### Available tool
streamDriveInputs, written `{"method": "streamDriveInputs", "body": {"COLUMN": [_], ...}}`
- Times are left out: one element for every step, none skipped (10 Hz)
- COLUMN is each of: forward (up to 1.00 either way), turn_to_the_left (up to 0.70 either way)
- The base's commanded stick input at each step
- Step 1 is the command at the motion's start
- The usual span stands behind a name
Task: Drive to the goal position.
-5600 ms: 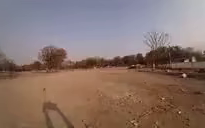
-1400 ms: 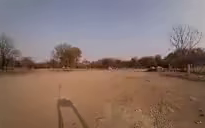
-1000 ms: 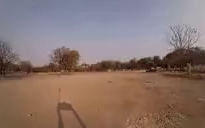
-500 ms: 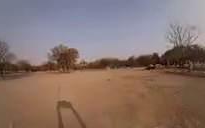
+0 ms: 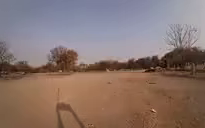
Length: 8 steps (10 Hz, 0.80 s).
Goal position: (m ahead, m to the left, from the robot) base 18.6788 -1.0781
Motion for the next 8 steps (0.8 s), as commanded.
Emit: {"method": "streamDriveInputs", "body": {"forward": [0.70, 0.70, 0.70, 0.70, 0.70, 0.70, 0.70, 0.70], "turn_to_the_left": [0.00, 0.00, 0.00, 0.00, 0.00, 0.00, 0.00, 0.01]}}
